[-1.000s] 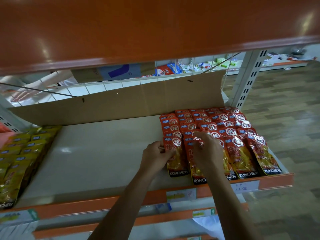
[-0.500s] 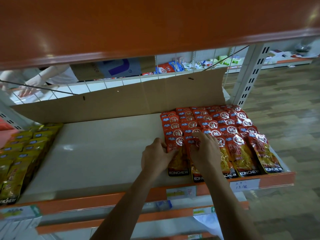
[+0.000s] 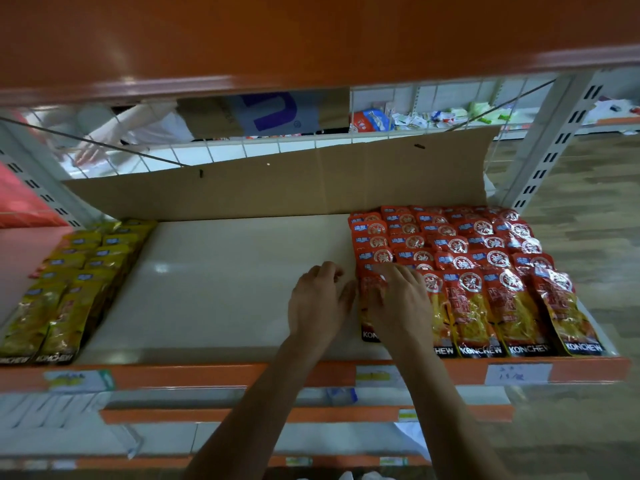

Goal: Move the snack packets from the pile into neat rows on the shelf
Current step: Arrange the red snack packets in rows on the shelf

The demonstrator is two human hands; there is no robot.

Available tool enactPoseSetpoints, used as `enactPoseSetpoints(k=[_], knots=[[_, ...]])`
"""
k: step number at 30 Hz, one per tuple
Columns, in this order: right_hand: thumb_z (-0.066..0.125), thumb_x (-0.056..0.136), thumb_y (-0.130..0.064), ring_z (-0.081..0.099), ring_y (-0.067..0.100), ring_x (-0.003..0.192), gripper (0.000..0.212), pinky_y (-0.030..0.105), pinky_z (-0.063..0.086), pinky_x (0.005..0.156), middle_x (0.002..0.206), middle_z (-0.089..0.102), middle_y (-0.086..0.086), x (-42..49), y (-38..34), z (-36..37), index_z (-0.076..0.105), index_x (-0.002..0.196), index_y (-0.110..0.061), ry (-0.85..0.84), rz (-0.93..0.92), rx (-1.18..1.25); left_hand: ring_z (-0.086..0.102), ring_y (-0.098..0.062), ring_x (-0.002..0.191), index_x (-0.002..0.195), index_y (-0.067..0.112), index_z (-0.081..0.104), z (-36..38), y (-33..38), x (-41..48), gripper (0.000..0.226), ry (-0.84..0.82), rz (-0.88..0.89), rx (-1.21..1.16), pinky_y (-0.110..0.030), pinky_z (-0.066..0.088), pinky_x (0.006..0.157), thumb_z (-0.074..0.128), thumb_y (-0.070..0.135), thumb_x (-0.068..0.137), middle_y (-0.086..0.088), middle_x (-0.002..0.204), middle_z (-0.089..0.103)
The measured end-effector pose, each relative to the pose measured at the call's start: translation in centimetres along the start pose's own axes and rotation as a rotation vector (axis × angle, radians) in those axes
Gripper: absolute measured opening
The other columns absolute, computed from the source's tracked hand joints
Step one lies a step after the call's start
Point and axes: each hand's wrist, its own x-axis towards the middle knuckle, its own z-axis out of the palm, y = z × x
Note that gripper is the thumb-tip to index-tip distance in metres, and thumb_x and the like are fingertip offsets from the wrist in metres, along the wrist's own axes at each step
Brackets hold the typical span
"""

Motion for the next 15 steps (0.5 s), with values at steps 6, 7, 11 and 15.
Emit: enactPoseSetpoints(k=[6,7,11,15], knots=[[0.056,0.083,-0.011,0.054,0.026,0.113,0.028,0.027,0.035,0.094,0.115,0.066,0.003,-1.1,-3.9,3.9,0.068,0.109,-0.01,-0.013,-0.14,0.001,0.061,-0.031,0.104,0.117,0.01,0.062,-2.7,-4.8,-1.5,0.04,0.141,0.05,0.113,-0.04,0.055,0.079,0.069,0.033,0.084,-0.009,0.11,0.067],[0.06,0.083,-0.008,0.052,0.025,0.115,0.03,0.028,0.035,0.096,0.118,0.066,0.003,-1.4,-5.0,4.6,0.068,0.111,-0.011,-0.021,-0.147,0.028,0.061,-0.031,0.105,0.117,0.01,0.062,-3.4,-6.0,-1.9,0.041,0.164,0.041,0.113,-0.042,0.056,0.079,0.069,0.033,0.083,-0.01,0.11,0.067],[0.064,0.081,-0.005,0.052,0.027,0.118,0.033,0.031,0.04,0.098,0.12,0.065,0.007,-3.5,-10.2,7.9,0.067,0.114,-0.01,-0.063,-0.221,0.055,0.056,-0.032,0.116,0.122,0.01,0.059,-7.5,-11.1,-3.9,0.05,0.234,-0.02,0.12,-0.046,0.053,0.087,0.048,0.044,0.086,-0.01,0.12,0.064],[0.067,0.078,-0.002,0.056,0.032,0.113,0.034,0.034,0.043,0.096,0.116,0.067,0.012,-6.5,-16.1,11.9,0.068,0.111,-0.007,-0.115,-0.333,0.088,0.057,-0.035,0.112,0.12,0.008,0.061,-12.1,-16.9,-6.2,0.054,0.323,-0.079,0.127,-0.047,0.053,0.084,0.043,0.046,0.086,-0.013,0.118,0.064]])
